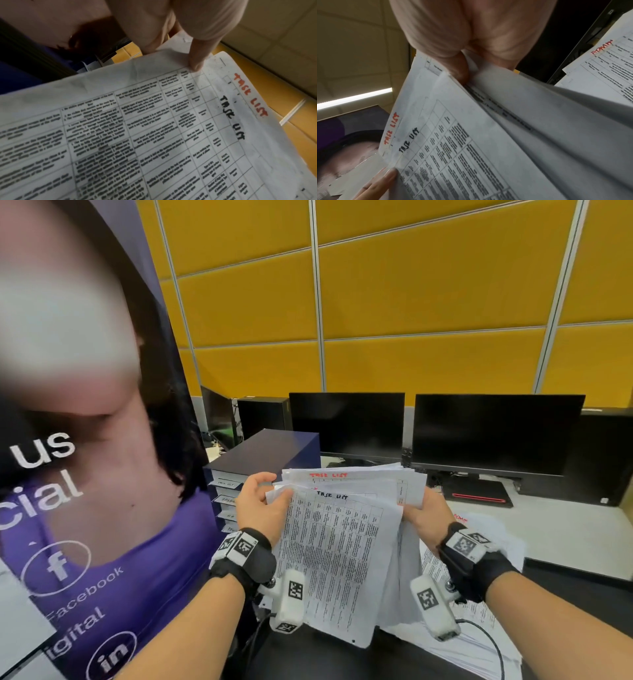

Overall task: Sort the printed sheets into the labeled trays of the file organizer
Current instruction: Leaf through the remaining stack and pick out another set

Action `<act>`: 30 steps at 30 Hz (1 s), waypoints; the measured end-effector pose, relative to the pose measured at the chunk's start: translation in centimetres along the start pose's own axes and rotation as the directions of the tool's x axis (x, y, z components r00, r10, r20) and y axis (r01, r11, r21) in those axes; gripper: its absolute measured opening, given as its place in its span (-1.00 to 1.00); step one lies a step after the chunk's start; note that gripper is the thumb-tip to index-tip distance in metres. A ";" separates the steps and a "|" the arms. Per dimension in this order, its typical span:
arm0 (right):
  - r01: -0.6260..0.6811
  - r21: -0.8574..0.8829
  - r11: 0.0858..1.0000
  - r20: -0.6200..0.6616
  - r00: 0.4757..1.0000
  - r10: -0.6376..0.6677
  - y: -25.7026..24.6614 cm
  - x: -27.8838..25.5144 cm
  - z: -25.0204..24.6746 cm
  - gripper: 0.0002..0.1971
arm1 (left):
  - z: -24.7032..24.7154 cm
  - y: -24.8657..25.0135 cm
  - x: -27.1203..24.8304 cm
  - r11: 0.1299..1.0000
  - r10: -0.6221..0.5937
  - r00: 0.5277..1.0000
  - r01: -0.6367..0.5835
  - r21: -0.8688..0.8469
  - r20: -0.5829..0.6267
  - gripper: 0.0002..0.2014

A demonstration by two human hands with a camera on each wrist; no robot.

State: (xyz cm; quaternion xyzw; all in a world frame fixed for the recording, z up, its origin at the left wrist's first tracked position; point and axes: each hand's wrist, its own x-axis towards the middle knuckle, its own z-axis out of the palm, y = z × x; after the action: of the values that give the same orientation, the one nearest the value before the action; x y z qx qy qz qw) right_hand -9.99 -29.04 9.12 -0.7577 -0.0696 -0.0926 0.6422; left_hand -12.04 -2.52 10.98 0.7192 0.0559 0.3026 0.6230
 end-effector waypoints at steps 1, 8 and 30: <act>0.007 -0.001 1.000 0.003 1.000 -0.007 0.5 0.0 0.2 -0.72 | 0.2 -0.1 -0.2 1.000 0.001 1.000 -0.001 0.009 -0.022 -0.71; -0.020 0.025 1.000 0.019 1.000 0.019 1.1 -0.4 0.7 -0.76 | 0.5 -0.3 -0.3 0.999 -0.046 0.999 0.045 -0.018 -0.011 -0.52; -0.181 0.207 0.961 0.094 0.982 0.164 1.9 -1.3 3.1 -0.19 | 1.7 -2.2 -2.2 0.994 -0.059 0.995 0.066 0.091 -0.082 -0.92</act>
State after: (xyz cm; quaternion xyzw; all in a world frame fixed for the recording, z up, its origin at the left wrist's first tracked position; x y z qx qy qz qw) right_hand -10.73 -26.24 6.53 -0.6900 -0.0371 0.0005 0.7229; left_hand -12.33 -4.51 8.04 0.7329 0.1172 0.3085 0.5950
